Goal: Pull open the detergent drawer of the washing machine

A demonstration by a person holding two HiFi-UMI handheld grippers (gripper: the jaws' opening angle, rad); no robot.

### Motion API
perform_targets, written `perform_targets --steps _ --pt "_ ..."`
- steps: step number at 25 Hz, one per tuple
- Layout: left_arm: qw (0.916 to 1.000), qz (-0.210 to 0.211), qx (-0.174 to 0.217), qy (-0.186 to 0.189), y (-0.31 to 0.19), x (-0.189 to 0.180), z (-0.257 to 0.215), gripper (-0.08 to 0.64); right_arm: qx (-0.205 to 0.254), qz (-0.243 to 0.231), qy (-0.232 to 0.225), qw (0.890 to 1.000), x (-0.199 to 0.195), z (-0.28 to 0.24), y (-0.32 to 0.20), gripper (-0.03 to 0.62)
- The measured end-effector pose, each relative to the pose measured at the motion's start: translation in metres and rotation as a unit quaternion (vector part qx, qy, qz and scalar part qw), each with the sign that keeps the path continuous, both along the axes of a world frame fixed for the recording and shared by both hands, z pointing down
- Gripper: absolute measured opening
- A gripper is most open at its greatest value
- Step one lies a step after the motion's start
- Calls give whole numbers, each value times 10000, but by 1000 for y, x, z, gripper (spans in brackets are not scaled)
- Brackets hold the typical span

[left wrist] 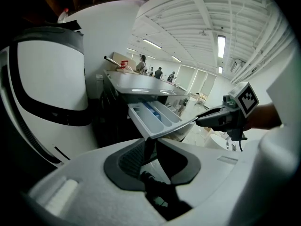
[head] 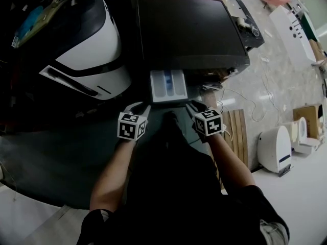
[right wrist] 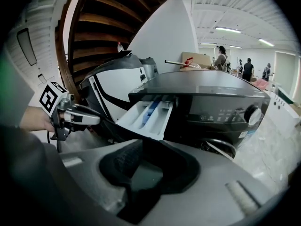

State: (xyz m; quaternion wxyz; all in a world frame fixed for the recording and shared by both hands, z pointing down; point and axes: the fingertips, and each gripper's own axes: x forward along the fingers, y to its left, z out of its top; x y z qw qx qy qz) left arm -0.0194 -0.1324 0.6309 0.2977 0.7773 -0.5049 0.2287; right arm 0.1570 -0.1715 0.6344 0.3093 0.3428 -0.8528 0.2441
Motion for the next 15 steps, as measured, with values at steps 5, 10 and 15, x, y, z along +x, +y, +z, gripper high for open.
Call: perform_targets --steps 5,10,15 --pt "9997 -38 200 129 -1 -8 -23 73 47 11 -107 9999 0 -20 3 112" --pt "9984 -133 428 347 -3 -17 -42 51 91 -59 -104 9999 2 -38 3 112" --pt "9960 -552 530 469 -7 -35 -50 38 182 -28 -186 9997 5 -50 -9 110"
